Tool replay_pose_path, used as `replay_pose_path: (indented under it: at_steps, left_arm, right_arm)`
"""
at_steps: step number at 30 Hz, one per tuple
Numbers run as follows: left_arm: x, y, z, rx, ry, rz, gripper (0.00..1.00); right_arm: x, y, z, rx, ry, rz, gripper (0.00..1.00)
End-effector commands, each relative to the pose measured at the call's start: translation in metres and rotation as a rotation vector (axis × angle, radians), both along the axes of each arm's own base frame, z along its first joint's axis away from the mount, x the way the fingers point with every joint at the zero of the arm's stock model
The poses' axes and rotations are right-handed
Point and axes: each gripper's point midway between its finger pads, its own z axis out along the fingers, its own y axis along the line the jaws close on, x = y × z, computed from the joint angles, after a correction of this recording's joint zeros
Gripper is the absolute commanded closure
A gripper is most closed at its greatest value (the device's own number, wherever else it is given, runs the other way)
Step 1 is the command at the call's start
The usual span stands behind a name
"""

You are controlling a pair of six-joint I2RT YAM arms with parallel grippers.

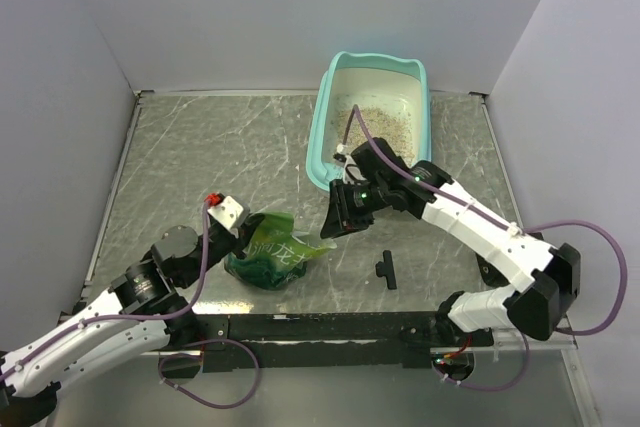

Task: Fill the litter box with clean litter

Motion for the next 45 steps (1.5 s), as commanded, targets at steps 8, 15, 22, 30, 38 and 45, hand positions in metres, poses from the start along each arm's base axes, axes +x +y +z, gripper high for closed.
replay_pose_path:
  at_steps: [8, 15, 22, 30, 38, 45]
  left_arm:
    - [0.0, 0.005, 0.031, -0.081, -0.035, 0.027, 0.99]
    - [0.003, 0.007, 0.028, -0.07, -0.034, 0.044, 0.99]
    - [0.005, 0.005, 0.022, -0.05, -0.021, 0.047, 0.99]
    - [0.008, 0.007, 0.019, -0.035, -0.019, 0.066, 0.99]
    - [0.01, 0.008, 0.015, -0.025, -0.016, 0.075, 0.99]
    - [0.01, 0.007, 0.012, -0.015, -0.012, 0.075, 0.99]
  right_arm:
    - [-0.002, 0.026, -0.05, -0.031, 0.11, -0.034, 1.0]
    - [-0.014, 0.04, -0.075, 0.142, 0.173, -0.058, 1.0]
    - [-0.027, 0.034, -0.055, 0.306, 0.141, -0.097, 1.0]
    - [-0.04, 0.012, -0.04, 0.429, 0.075, -0.164, 1.0]
    - [-0.044, -0.011, -0.037, 0.585, 0.054, -0.32, 1.0]
    - [-0.047, -0.028, -0.04, 0.72, 0.068, -0.416, 1.0]
